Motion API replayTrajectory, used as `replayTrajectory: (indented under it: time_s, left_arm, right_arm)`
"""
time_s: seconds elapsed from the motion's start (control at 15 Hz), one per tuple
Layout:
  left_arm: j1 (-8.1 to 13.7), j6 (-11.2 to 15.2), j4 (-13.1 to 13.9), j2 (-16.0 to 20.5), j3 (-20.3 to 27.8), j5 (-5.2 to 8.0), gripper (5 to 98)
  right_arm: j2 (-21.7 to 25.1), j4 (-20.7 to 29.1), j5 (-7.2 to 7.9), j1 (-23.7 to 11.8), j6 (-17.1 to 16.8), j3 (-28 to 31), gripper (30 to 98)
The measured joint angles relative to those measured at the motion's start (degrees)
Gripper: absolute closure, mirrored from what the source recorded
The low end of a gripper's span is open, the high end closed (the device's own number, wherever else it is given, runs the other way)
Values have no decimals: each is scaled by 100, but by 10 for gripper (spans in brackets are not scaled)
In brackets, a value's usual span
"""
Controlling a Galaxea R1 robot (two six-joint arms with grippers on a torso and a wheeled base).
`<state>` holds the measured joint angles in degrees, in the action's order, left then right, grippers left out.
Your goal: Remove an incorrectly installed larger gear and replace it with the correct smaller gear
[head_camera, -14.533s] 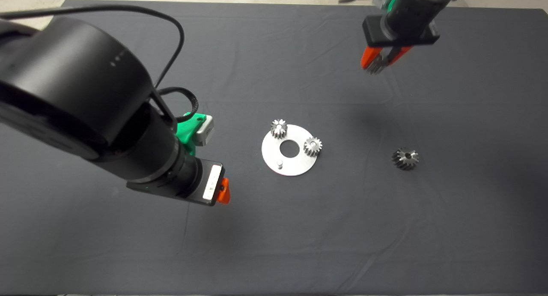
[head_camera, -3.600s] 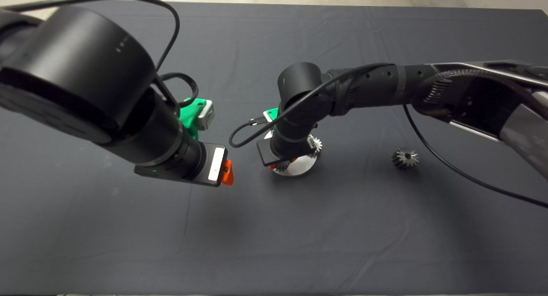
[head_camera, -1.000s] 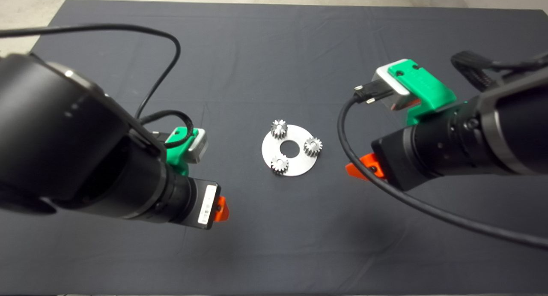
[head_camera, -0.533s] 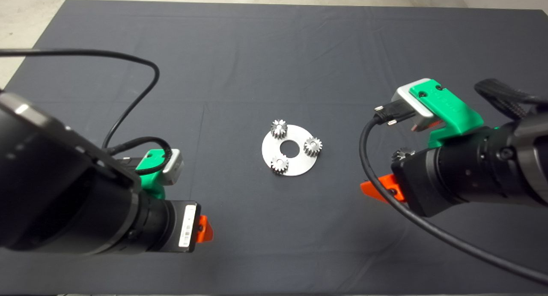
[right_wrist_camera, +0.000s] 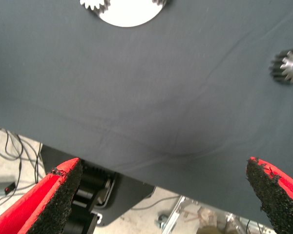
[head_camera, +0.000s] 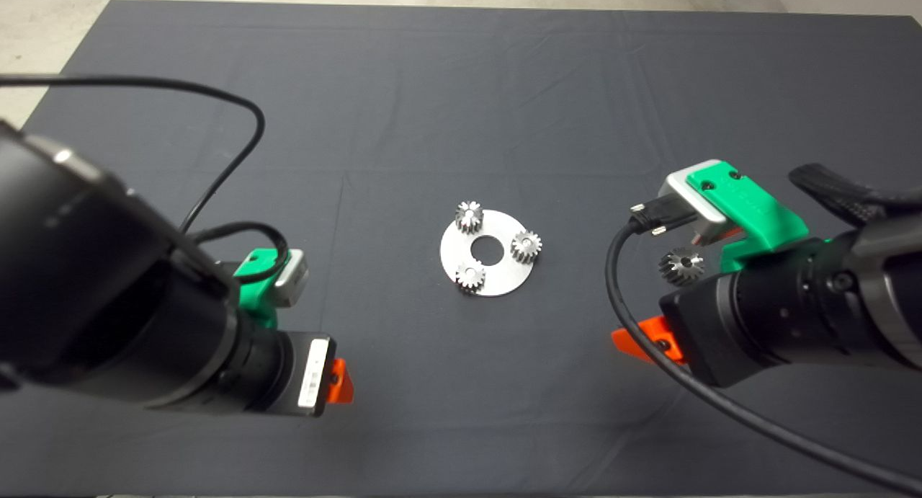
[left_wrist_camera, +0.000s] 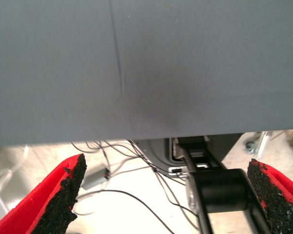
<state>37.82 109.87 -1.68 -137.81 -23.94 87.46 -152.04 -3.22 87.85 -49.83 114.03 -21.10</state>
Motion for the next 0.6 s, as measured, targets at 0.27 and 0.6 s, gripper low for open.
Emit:
replayTrajectory:
  time_s: [0.27,0.6]
  left_arm:
    - [-2,-410,124,-9,73,0,195]
    - [0,-1012,148,-89,-257,0,195]
  right_arm:
    - [95,30,-12,305,2,-10,396]
    - [201,35,-9,385,2,-201,397]
